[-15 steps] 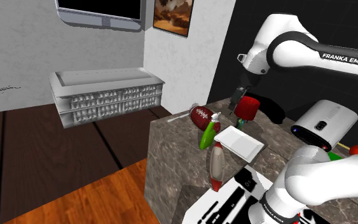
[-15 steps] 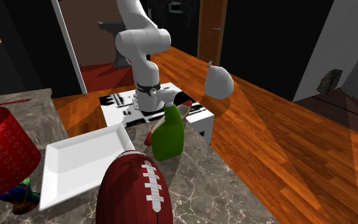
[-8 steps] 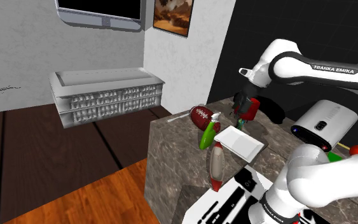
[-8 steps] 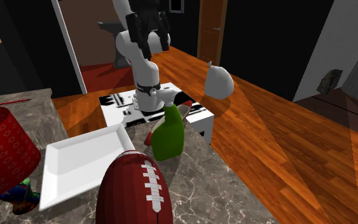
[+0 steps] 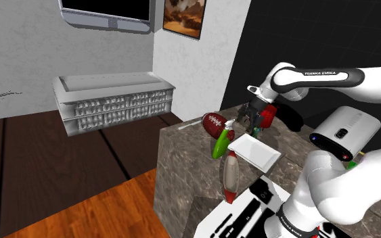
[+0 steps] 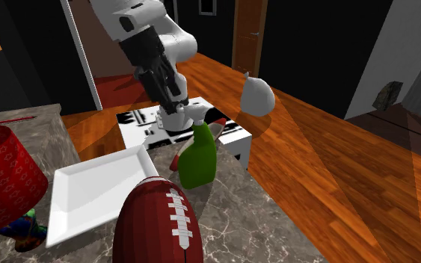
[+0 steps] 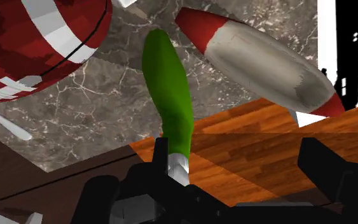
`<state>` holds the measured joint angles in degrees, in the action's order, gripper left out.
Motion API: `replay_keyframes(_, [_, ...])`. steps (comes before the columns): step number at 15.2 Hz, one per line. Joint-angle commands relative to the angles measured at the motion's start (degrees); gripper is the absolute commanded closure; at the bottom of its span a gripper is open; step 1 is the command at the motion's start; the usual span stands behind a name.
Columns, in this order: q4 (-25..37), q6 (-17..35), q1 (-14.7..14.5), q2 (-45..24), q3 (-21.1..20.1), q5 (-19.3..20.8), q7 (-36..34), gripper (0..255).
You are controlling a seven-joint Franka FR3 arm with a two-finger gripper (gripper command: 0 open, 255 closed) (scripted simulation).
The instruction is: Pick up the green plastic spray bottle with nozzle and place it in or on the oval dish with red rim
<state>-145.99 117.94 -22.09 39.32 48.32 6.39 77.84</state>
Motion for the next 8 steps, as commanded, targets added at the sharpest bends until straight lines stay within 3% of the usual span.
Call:
replay_keyframes(1, [2.7, 1.9, -7.3, -4.9, 8.9, -2.0, 11.1, 0])
replay_keyframes(3, [6.3, 2.1, -16.5, -9.4, 18.4, -5.1, 21.2, 0])
replay_keyframes(6, [12.2, 1.1, -34.4, -13.9, 35.8, -9.1, 34.4, 0])
replay_keyframes(8, [11.2, 2.7, -35.9, -13.3, 37.0, -8.4, 33.8, 0])
